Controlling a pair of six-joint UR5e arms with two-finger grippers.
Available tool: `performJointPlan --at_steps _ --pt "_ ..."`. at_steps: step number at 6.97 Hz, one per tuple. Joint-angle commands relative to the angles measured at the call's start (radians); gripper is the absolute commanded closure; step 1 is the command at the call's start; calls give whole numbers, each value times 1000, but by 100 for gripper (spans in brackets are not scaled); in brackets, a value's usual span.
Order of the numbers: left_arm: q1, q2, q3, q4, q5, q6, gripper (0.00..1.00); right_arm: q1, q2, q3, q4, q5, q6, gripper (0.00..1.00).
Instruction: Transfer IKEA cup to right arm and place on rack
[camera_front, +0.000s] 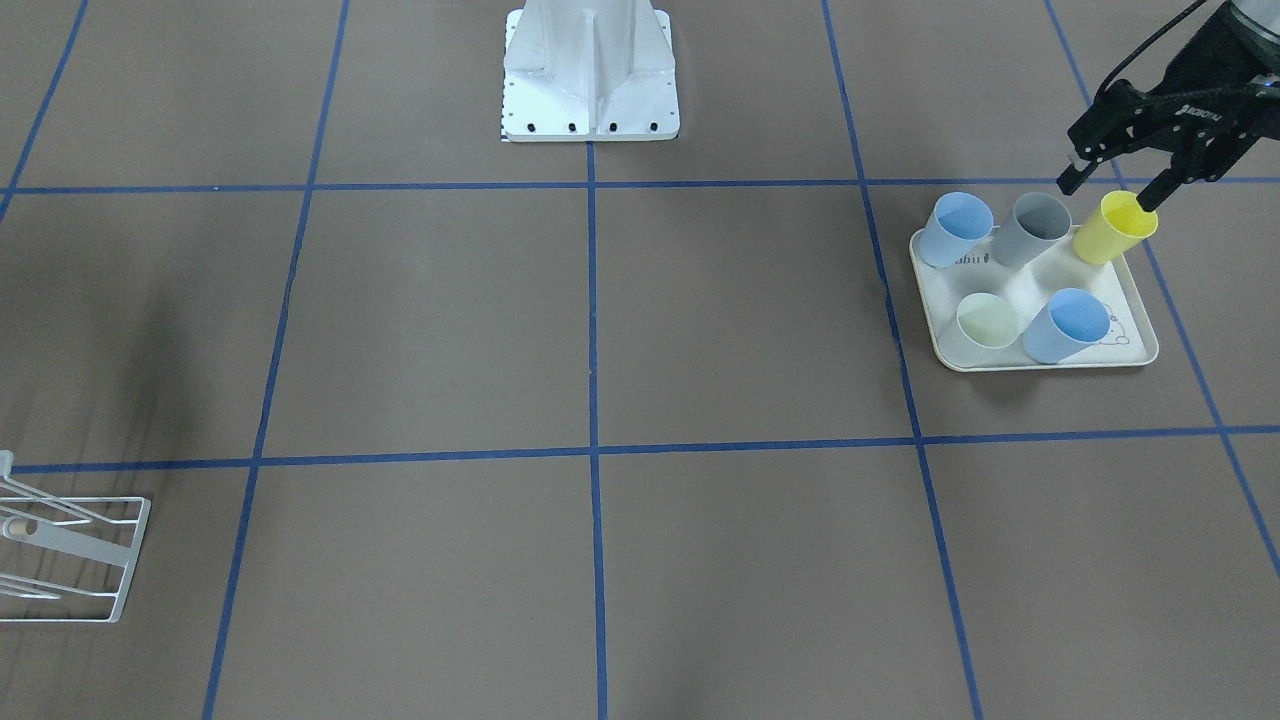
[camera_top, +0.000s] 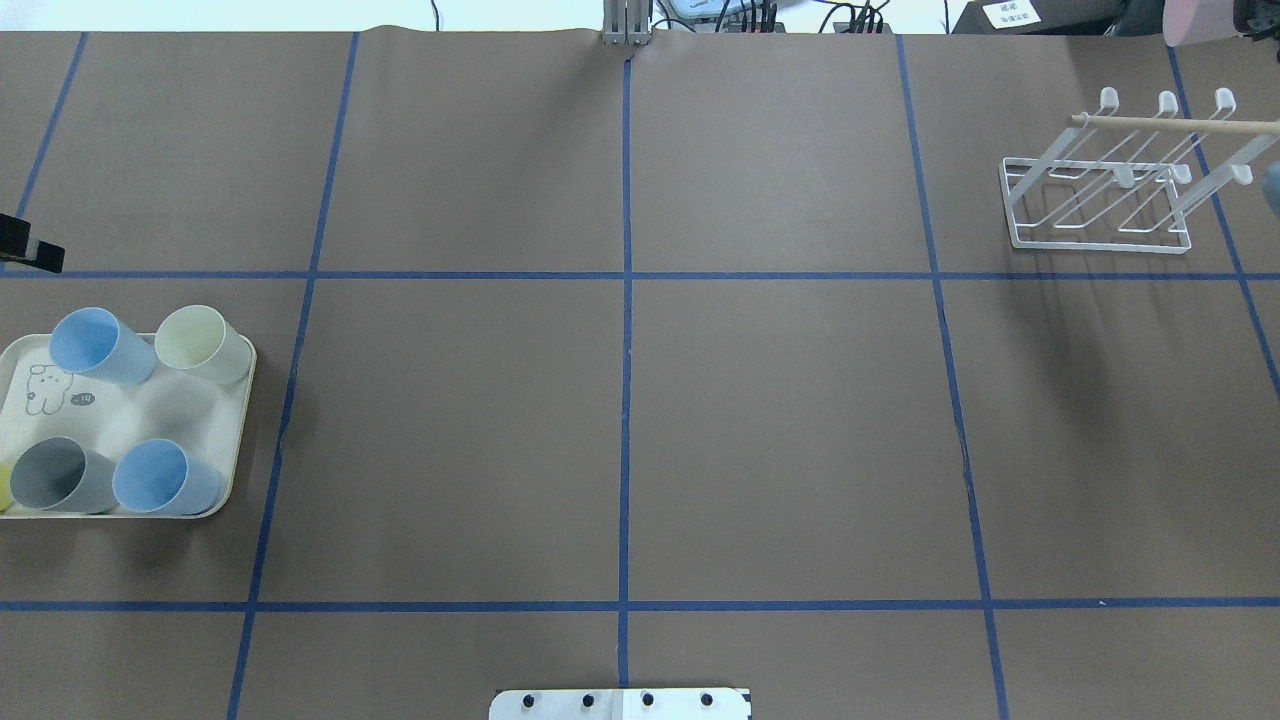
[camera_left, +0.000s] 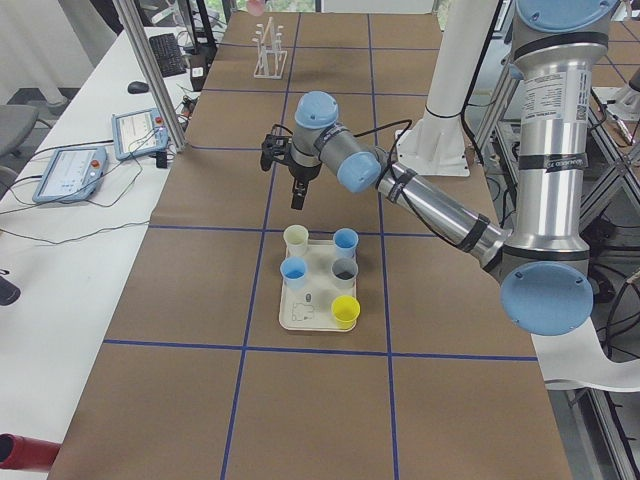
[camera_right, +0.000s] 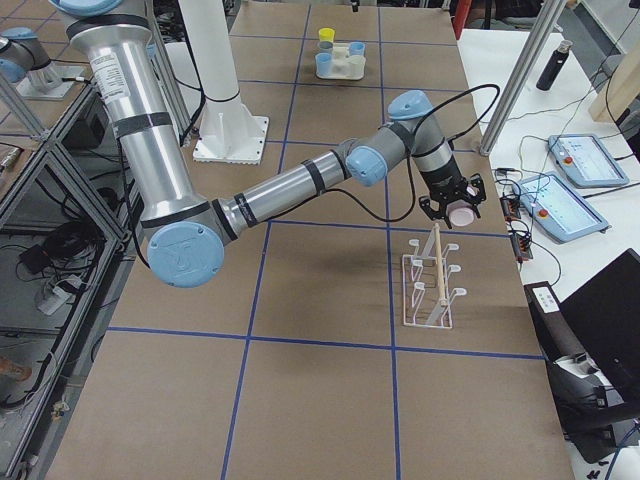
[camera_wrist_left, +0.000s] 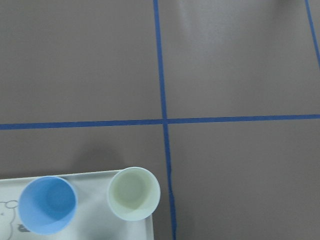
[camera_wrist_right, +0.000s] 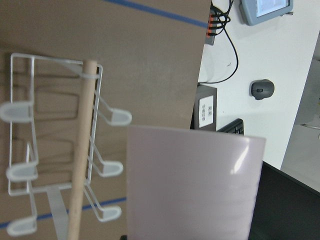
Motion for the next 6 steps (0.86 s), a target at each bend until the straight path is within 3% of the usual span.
performJointPlan --at_steps 1,4,6 --pt "-3 6 -2 -2 -4 5 0 20 35 -101 7 -203 -292 74" --pt "-1 4 0 -2 -10 -4 0 -104 33 -170 12 -460 -290 73" --pt "-1 4 0 -2 -12 -5 0 -150 29 -178 12 -492 -289 72"
